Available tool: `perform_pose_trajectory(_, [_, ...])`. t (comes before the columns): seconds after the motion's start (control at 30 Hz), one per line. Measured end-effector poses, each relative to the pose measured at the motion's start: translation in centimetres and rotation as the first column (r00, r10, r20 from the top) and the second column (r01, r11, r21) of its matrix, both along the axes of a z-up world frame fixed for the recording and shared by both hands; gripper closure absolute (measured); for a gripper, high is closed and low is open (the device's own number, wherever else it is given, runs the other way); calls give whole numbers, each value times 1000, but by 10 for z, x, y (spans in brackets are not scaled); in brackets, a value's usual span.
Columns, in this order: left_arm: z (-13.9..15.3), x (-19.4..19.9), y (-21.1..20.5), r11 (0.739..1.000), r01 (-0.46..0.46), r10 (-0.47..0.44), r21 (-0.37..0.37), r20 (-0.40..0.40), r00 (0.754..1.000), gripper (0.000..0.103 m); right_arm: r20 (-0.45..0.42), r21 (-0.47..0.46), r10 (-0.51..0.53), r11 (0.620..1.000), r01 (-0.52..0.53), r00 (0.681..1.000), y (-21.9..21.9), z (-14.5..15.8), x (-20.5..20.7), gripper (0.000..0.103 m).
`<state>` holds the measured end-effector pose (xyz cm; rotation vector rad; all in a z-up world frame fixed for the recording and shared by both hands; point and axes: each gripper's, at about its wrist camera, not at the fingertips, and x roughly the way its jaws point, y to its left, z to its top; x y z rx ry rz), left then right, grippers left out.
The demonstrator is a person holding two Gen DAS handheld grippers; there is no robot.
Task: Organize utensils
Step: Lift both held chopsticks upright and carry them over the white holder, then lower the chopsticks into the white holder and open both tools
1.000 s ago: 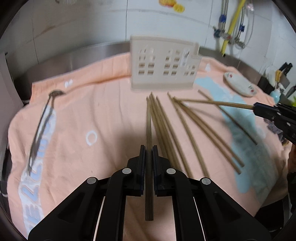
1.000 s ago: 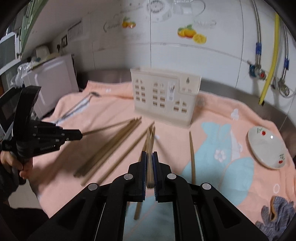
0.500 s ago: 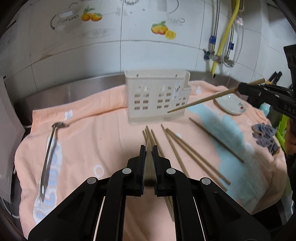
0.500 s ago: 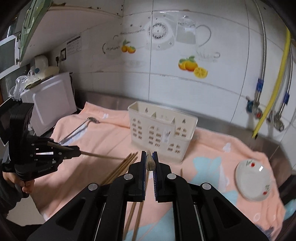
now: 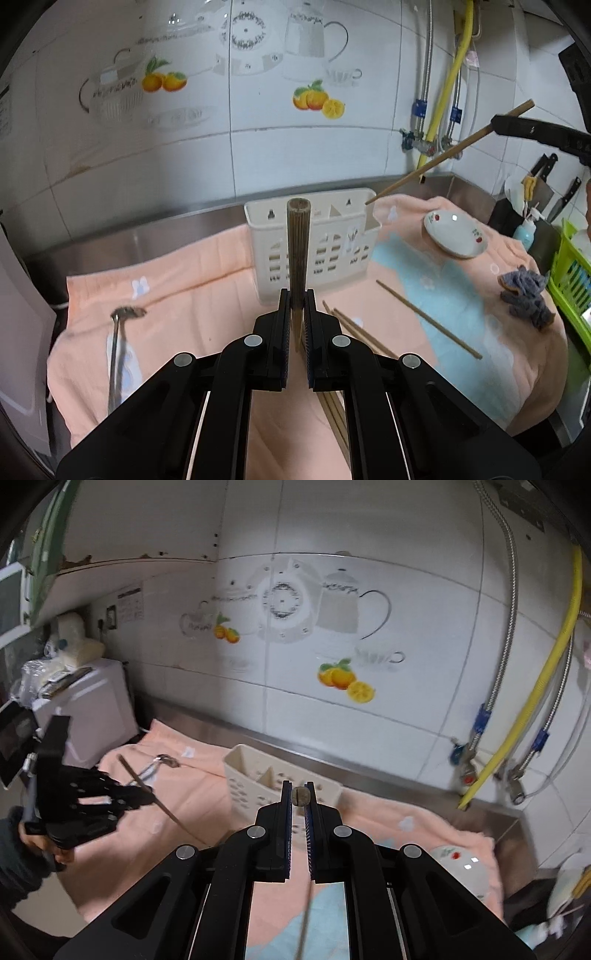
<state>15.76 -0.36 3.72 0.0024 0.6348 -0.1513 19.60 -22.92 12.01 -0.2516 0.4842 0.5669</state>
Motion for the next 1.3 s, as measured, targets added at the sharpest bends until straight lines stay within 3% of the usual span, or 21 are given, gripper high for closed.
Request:
perform_pose_trajectory(0.37, [83, 14, -9, 999, 16, -22, 37, 163, 986, 97, -171, -56, -41, 998, 32, 984, 15, -31, 64, 97])
perform_pose_trajectory(0.5, [103, 38, -15, 998, 10, -22, 57, 199, 980, 97, -204, -63, -45, 998, 32, 978, 20, -46, 79, 97])
perform_pose_trajectory(0.6, [101, 61, -15, 998, -1, -9, 56, 179, 984, 97, -222, -72, -42, 997, 26, 974, 25, -54, 86, 97])
perform_pose_trajectory(0.87, [60, 111, -9, 999, -17, 16, 38, 46, 999, 97, -250, -73, -39, 997, 21, 967, 30, -67, 100, 97])
perform_pose_trajectory(1.2, [40, 122, -4, 1000, -18, 18, 17, -9, 1000, 97, -245, -40, -31, 999, 21, 969, 28, -72, 102, 93])
perform_pose_trajectory(1.3, [40, 119, -4, 1000, -19, 19, 15, -8, 1000, 96, -227, -38, -36, 999, 28, 973, 26, -70, 98, 87])
